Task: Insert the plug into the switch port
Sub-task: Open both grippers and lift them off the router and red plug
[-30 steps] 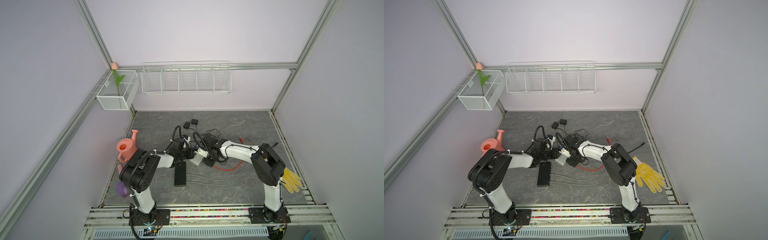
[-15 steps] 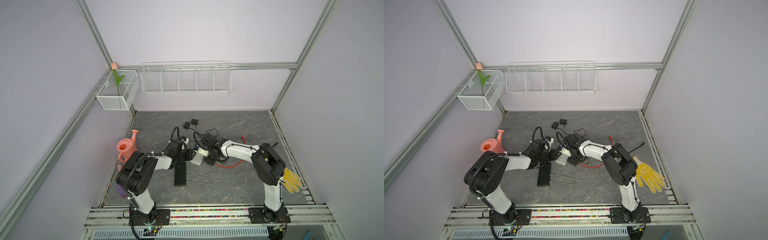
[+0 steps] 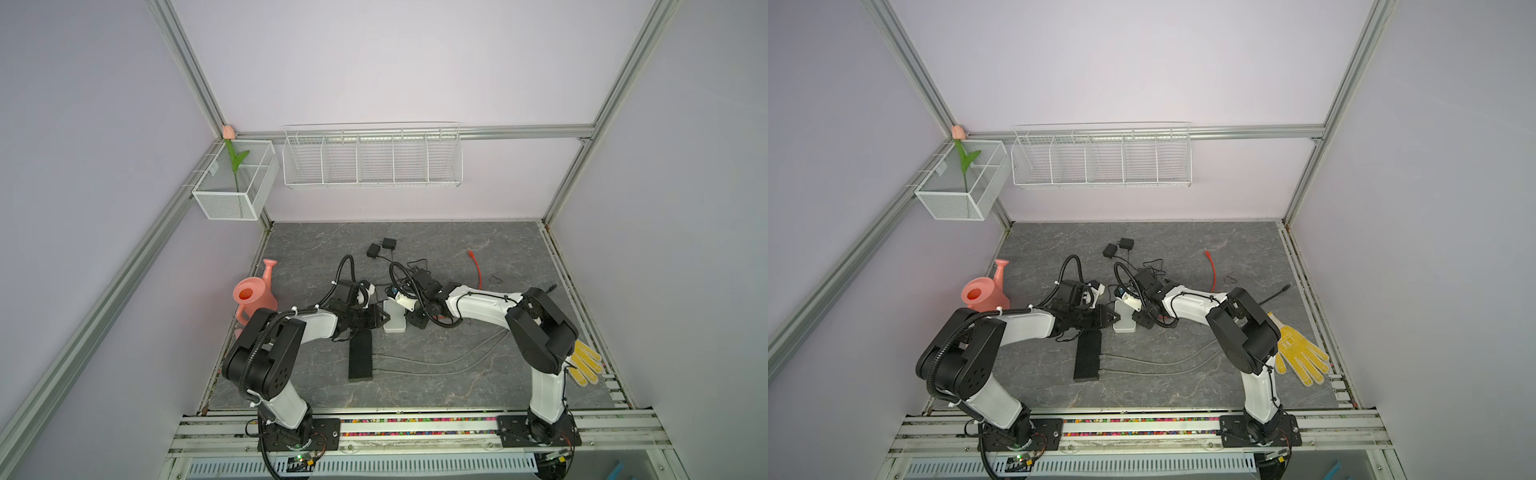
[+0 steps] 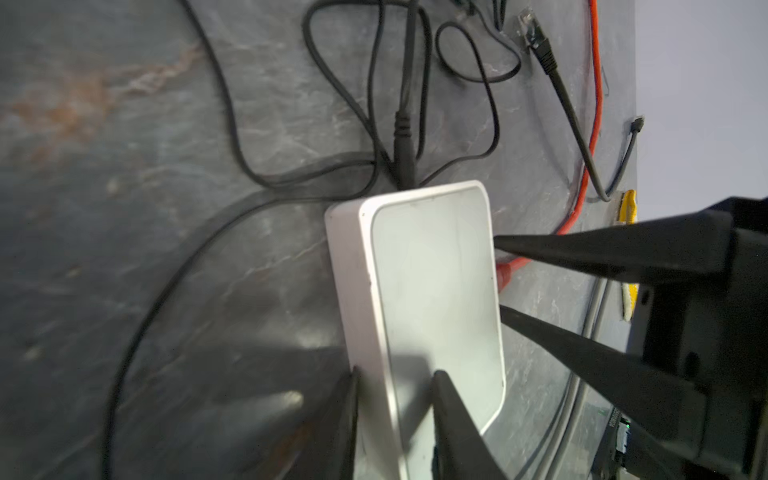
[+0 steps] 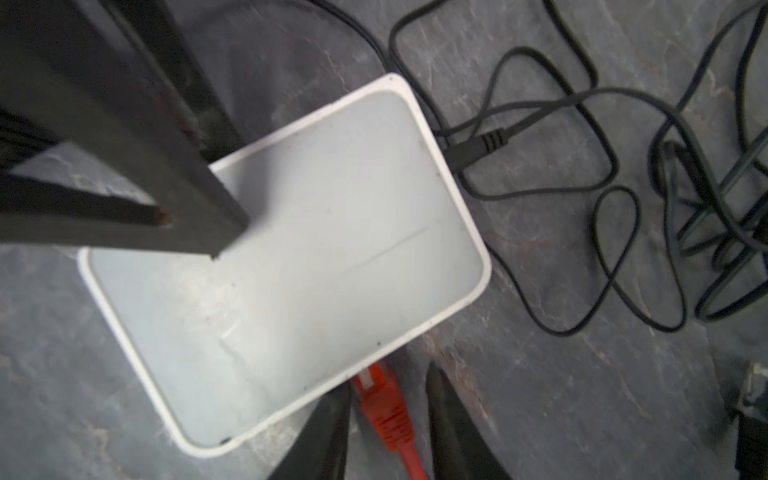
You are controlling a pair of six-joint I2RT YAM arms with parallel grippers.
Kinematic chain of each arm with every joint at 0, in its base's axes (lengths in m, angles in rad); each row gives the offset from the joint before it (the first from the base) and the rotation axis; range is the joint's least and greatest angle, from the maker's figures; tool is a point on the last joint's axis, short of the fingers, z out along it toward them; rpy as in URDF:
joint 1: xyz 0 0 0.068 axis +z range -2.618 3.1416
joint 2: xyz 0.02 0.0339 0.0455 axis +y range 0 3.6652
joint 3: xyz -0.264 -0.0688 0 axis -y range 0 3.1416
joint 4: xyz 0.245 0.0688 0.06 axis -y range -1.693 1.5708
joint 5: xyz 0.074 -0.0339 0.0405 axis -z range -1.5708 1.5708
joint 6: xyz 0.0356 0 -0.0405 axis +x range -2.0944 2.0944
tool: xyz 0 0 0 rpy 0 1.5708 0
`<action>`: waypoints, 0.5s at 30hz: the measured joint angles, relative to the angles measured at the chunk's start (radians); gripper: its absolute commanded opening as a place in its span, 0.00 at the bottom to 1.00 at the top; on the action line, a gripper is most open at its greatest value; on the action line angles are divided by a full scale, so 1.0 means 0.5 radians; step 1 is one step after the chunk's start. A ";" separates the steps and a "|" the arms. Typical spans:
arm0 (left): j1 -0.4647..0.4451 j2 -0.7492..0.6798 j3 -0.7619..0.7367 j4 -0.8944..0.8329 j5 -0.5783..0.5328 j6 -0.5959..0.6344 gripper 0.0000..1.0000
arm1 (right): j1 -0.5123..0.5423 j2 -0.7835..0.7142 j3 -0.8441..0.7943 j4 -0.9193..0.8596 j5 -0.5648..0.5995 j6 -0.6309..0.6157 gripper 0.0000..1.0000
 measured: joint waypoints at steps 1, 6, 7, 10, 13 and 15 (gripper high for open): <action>0.027 -0.024 -0.005 -0.044 0.008 0.008 0.30 | 0.002 -0.013 -0.014 0.003 -0.008 -0.001 0.40; 0.179 -0.156 -0.018 -0.223 0.011 0.034 0.31 | 0.011 -0.128 -0.098 -0.022 -0.008 -0.008 0.44; 0.205 -0.189 -0.018 -0.247 0.005 0.038 0.31 | 0.011 -0.158 -0.110 -0.034 -0.002 -0.008 0.45; 0.248 -0.277 -0.018 -0.298 -0.008 0.045 0.31 | 0.005 -0.230 -0.124 -0.064 0.035 -0.002 0.46; 0.249 -0.342 -0.018 -0.317 -0.009 0.043 0.31 | -0.050 -0.265 -0.098 -0.093 0.077 0.053 0.47; 0.249 -0.383 -0.018 -0.330 -0.008 0.040 0.31 | -0.132 -0.264 -0.037 -0.124 0.111 0.111 0.48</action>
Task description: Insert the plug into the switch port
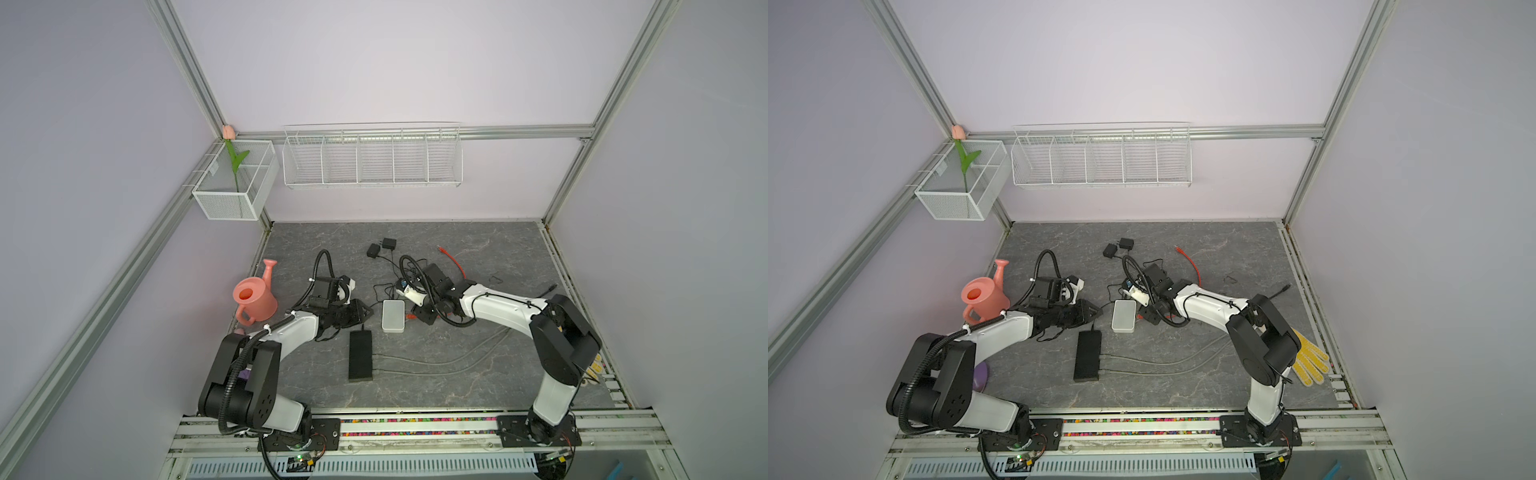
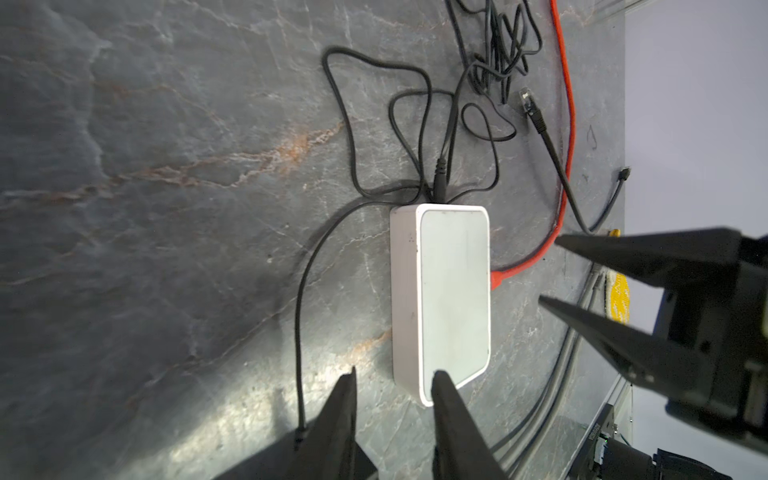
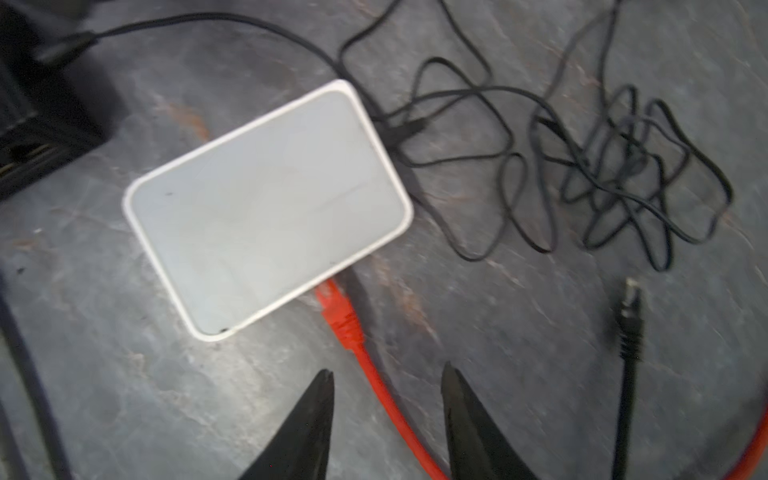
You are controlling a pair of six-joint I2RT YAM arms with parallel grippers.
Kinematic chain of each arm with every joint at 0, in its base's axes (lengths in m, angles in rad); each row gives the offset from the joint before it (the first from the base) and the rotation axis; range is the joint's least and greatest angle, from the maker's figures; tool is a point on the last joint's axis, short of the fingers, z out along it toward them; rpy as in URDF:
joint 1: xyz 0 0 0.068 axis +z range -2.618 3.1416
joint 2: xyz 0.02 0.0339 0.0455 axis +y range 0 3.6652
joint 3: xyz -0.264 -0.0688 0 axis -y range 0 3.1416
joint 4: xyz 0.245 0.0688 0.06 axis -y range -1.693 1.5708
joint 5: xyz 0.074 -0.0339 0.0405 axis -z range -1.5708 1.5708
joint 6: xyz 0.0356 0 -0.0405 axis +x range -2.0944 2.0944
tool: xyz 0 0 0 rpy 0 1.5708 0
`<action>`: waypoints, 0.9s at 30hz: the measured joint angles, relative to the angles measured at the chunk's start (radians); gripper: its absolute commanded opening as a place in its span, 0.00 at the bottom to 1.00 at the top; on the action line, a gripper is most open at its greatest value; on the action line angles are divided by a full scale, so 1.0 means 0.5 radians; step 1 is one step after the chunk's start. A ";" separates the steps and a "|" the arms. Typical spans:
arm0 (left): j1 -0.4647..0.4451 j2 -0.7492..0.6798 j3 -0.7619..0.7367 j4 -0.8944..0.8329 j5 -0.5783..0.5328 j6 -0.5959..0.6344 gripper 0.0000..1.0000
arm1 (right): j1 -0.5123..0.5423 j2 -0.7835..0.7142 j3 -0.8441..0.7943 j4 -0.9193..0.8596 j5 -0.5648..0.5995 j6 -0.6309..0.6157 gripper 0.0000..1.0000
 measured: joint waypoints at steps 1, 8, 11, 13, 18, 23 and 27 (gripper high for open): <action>0.000 -0.024 0.000 -0.006 0.000 -0.004 0.32 | -0.057 0.002 0.046 -0.026 0.018 0.028 0.48; -0.081 -0.331 -0.008 -0.078 -0.023 -0.011 0.34 | -0.359 0.190 0.455 -0.166 0.130 0.119 0.48; -0.148 -0.456 -0.028 -0.104 -0.047 -0.013 0.35 | -0.439 0.314 0.516 -0.224 0.116 0.127 0.48; -0.175 -0.517 -0.052 -0.108 -0.049 -0.021 0.34 | -0.479 0.390 0.517 -0.276 0.095 0.127 0.48; -0.184 -0.566 -0.090 -0.121 -0.049 -0.049 0.35 | -0.507 0.497 0.490 -0.353 0.064 0.132 0.48; -0.192 -0.568 -0.093 -0.128 -0.047 -0.066 0.35 | -0.507 0.510 0.497 -0.423 0.024 0.156 0.20; -0.192 -0.594 -0.094 -0.134 -0.047 -0.081 0.35 | -0.509 0.529 0.534 -0.480 -0.030 0.156 0.07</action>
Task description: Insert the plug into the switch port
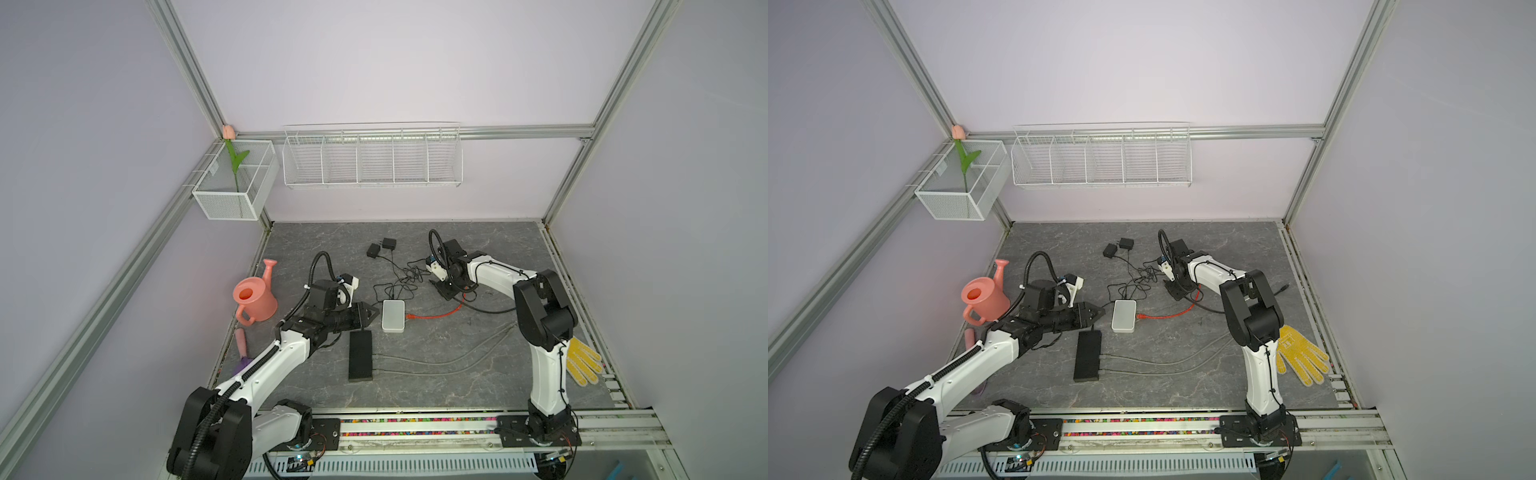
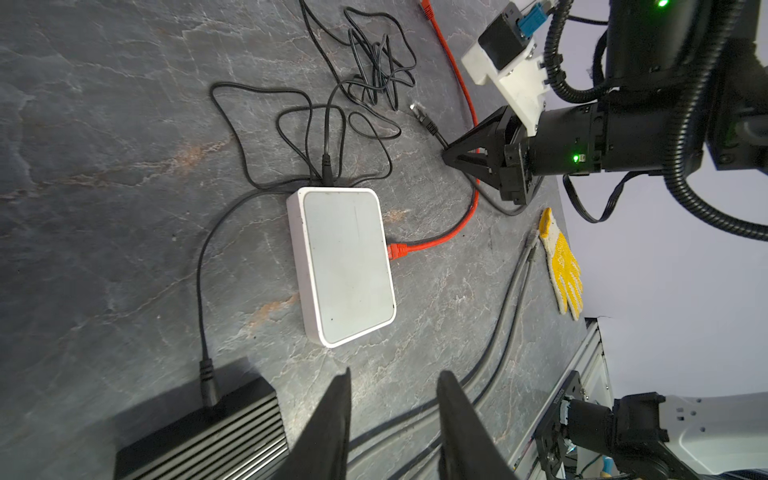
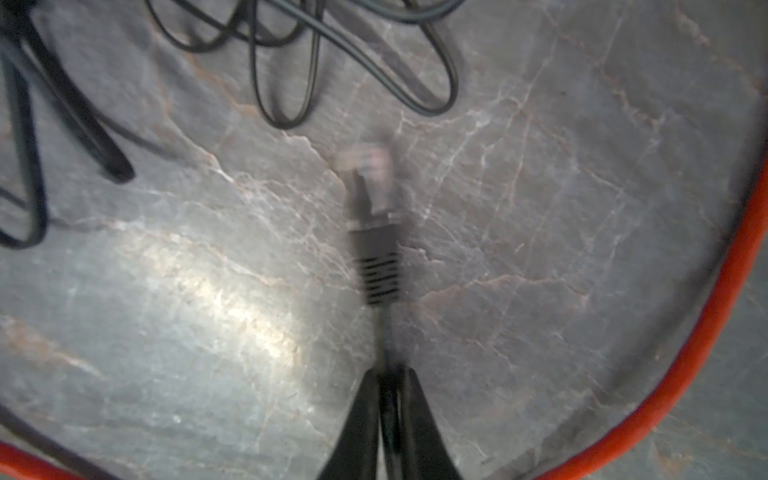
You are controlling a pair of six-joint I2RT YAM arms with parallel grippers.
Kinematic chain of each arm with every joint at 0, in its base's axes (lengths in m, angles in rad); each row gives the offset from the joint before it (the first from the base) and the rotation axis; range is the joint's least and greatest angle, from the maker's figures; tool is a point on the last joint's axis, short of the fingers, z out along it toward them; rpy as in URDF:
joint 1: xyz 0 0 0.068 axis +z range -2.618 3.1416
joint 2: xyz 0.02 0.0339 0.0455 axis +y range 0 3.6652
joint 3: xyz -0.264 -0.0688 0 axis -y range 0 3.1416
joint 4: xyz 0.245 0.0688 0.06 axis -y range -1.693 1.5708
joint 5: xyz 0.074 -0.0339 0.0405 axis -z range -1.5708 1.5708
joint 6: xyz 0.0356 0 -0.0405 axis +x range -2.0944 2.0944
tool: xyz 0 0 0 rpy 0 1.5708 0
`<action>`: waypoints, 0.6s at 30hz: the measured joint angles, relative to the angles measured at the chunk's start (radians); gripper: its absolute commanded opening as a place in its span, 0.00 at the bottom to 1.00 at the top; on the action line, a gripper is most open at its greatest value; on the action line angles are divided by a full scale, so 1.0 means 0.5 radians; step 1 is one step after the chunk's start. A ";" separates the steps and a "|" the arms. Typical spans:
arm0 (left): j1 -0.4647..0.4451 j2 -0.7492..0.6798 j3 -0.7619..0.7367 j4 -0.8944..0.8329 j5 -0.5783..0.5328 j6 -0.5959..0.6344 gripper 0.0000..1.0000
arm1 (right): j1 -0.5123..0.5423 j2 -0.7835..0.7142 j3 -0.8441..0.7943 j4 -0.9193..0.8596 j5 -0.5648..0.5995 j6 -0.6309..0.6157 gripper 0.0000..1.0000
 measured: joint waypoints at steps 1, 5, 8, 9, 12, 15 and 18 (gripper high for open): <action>0.000 -0.014 0.000 -0.003 0.001 -0.005 0.35 | -0.002 0.000 0.000 -0.008 -0.014 -0.003 0.07; -0.004 -0.080 0.000 -0.007 0.037 -0.022 0.36 | 0.005 -0.080 -0.096 0.027 -0.042 -0.001 0.07; -0.026 -0.118 0.000 0.026 0.106 -0.060 0.39 | 0.063 -0.341 -0.327 0.090 -0.016 -0.014 0.07; -0.042 -0.124 0.000 0.048 0.130 -0.082 0.40 | 0.108 -0.482 -0.424 0.127 0.000 -0.027 0.07; -0.124 -0.126 0.000 0.134 0.173 -0.187 0.46 | 0.324 -0.960 -0.713 0.329 0.075 -0.083 0.07; -0.259 -0.124 0.000 0.231 0.190 -0.286 0.50 | 0.551 -1.331 -0.891 0.512 0.153 -0.134 0.07; -0.354 -0.106 0.001 0.324 0.197 -0.392 0.51 | 0.654 -1.485 -0.993 0.621 0.272 -0.183 0.07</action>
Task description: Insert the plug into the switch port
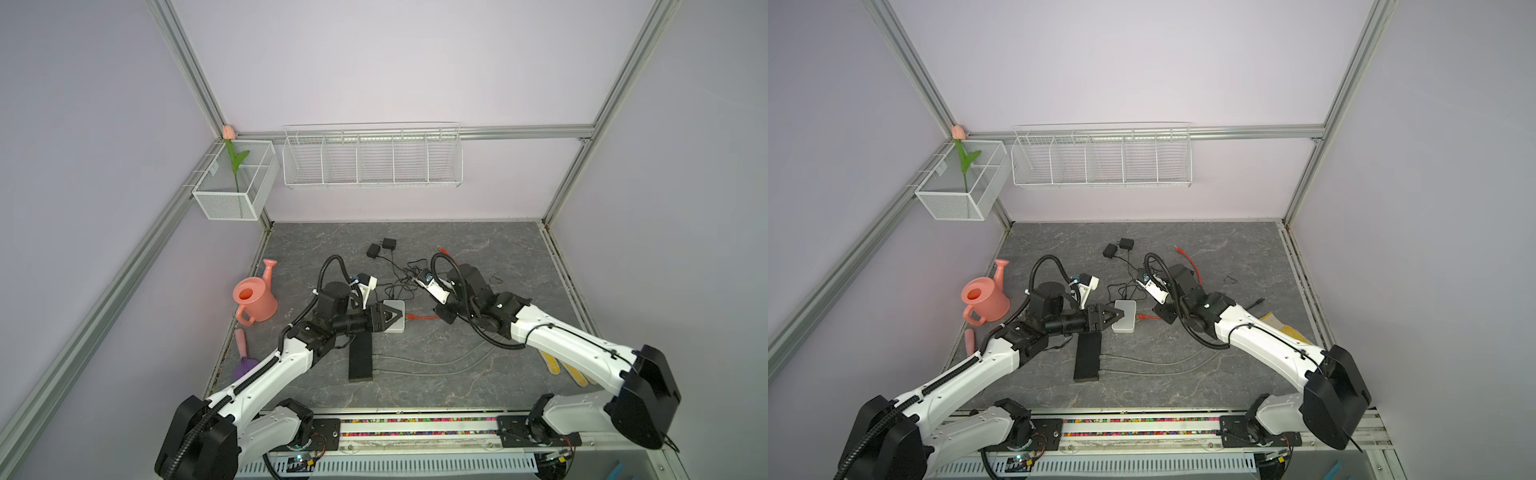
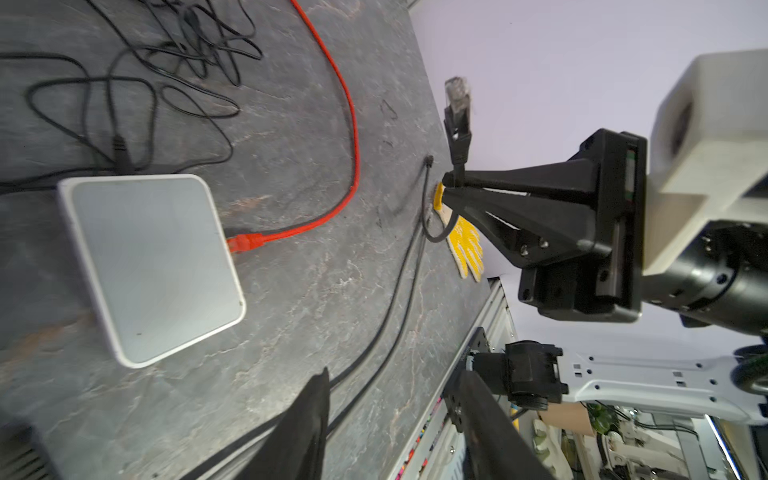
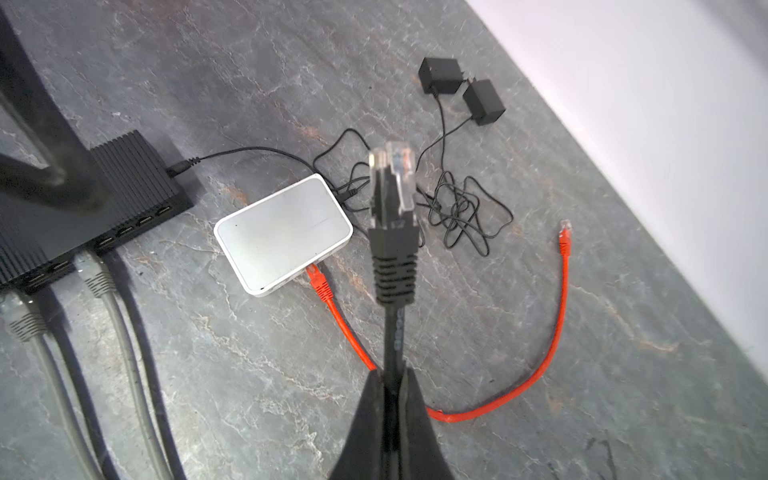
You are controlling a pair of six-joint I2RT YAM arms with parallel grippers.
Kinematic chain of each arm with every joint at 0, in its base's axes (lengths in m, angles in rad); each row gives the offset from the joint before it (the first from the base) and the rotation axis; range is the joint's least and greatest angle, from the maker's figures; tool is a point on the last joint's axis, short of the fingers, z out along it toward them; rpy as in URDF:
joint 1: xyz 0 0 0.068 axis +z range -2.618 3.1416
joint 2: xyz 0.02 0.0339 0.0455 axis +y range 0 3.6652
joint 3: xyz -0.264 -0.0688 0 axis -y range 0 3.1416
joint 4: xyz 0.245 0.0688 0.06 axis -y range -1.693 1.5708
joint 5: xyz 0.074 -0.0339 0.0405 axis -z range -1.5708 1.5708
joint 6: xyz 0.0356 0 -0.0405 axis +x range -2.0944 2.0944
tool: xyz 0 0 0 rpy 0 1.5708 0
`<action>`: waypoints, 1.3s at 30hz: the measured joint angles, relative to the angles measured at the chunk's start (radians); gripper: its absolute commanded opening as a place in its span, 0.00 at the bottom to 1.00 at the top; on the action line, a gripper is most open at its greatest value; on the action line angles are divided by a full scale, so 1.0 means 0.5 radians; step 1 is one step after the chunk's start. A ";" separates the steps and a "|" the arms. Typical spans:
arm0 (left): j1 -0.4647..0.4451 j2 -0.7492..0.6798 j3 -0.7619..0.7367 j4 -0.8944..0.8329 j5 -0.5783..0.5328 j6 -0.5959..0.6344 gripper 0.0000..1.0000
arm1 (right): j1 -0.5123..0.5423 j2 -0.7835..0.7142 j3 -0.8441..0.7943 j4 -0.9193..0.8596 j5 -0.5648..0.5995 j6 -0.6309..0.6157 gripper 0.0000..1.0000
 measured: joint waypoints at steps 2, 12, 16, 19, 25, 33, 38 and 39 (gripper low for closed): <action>-0.007 0.020 0.000 0.071 -0.002 -0.075 0.51 | 0.060 -0.018 -0.053 0.016 0.113 -0.022 0.07; -0.009 0.134 0.031 0.285 -0.001 -0.246 0.51 | 0.323 -0.017 -0.149 0.012 0.423 -0.088 0.07; -0.009 0.175 0.034 0.323 0.000 -0.274 0.49 | 0.387 -0.017 -0.149 0.013 0.463 -0.096 0.07; -0.009 0.196 0.037 0.346 0.000 -0.288 0.46 | 0.426 -0.017 -0.149 0.013 0.478 -0.097 0.07; -0.009 0.247 0.068 0.404 0.007 -0.308 0.37 | 0.470 -0.017 -0.149 0.013 0.483 -0.098 0.07; -0.020 0.307 0.068 0.472 0.024 -0.341 0.27 | 0.481 -0.016 -0.149 0.013 0.483 -0.104 0.07; -0.021 0.324 0.068 0.490 0.029 -0.345 0.10 | 0.481 -0.016 -0.149 0.014 0.483 -0.104 0.07; -0.021 0.332 0.068 0.494 0.027 -0.348 0.07 | 0.481 -0.016 -0.149 0.014 0.483 -0.103 0.07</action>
